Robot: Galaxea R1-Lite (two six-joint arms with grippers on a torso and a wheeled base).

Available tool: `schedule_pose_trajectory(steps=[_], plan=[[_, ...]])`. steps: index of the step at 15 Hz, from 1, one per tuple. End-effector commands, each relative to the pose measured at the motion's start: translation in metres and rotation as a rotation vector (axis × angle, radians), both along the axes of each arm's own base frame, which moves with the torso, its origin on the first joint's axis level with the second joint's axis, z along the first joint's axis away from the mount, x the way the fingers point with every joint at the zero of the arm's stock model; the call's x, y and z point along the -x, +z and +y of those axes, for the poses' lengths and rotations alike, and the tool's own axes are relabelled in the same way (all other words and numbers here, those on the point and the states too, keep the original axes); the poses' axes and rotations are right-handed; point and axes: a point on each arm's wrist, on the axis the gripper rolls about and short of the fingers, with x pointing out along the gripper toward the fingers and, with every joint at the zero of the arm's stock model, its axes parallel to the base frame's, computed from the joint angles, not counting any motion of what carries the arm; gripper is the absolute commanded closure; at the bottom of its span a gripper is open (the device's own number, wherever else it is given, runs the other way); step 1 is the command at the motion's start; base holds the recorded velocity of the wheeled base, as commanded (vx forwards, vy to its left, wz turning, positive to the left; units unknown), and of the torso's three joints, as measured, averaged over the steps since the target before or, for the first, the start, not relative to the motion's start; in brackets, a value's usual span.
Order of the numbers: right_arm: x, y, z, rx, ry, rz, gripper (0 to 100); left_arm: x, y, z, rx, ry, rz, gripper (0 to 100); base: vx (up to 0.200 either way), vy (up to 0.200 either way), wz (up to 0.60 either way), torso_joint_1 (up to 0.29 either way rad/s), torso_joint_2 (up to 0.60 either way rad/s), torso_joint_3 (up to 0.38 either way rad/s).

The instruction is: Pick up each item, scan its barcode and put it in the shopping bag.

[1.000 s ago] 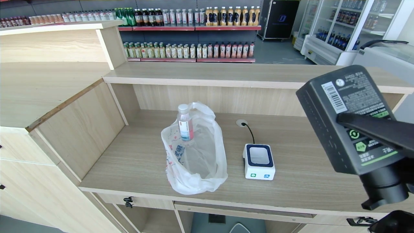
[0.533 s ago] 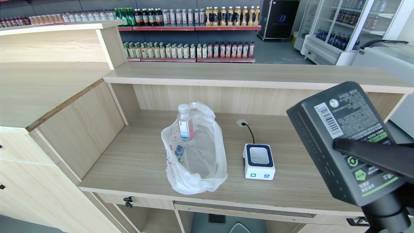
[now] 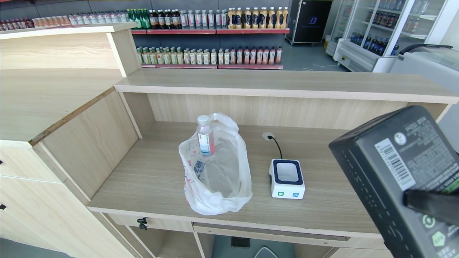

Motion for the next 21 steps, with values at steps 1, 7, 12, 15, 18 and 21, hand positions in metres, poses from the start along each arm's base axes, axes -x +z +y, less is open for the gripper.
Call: schedule_pose_trajectory(steps=[1, 7, 12, 15, 18, 21], plan=[[0.006, 0.002, -0.003, -0.006, 0.011, -0.013, 100, 0.0, 0.0, 0.0, 0.0, 0.001, 0.001, 0, 0.0, 0.0, 0.0, 0.0, 0.0, 0.0], [0.012, 0.004, -0.007, -0.007, 0.014, -0.016, 100, 0.0, 0.0, 0.0, 0.0, 0.001, 0.001, 0, 0.0, 0.0, 0.0, 0.0, 0.0, 0.0], [0.013, 0.004, -0.009, -0.011, 0.01, -0.016, 100, 0.0, 0.0, 0.0, 0.0, 0.001, 0.001, 0, 0.0, 0.0, 0.0, 0.0, 0.0, 0.0], [-0.006, 0.016, -0.024, -0.139, -0.203, 0.229, 100, 0.0, 0.0, 0.0, 0.0, 0.001, 0.001, 0, 0.0, 0.0, 0.0, 0.0, 0.0, 0.0], [-0.019, 0.018, -0.047, -0.477, -0.422, 0.661, 100, 0.0, 0.0, 0.0, 0.0, 0.001, 0.001, 0, 0.0, 0.0, 0.0, 0.0, 0.0, 0.0], [-0.033, -0.003, -0.064, -0.93, -0.691, 1.185, 100, 0.0, 0.0, 0.0, 0.0, 0.001, 0.001, 0, 0.0, 0.0, 0.0, 0.0, 0.0, 0.0]])
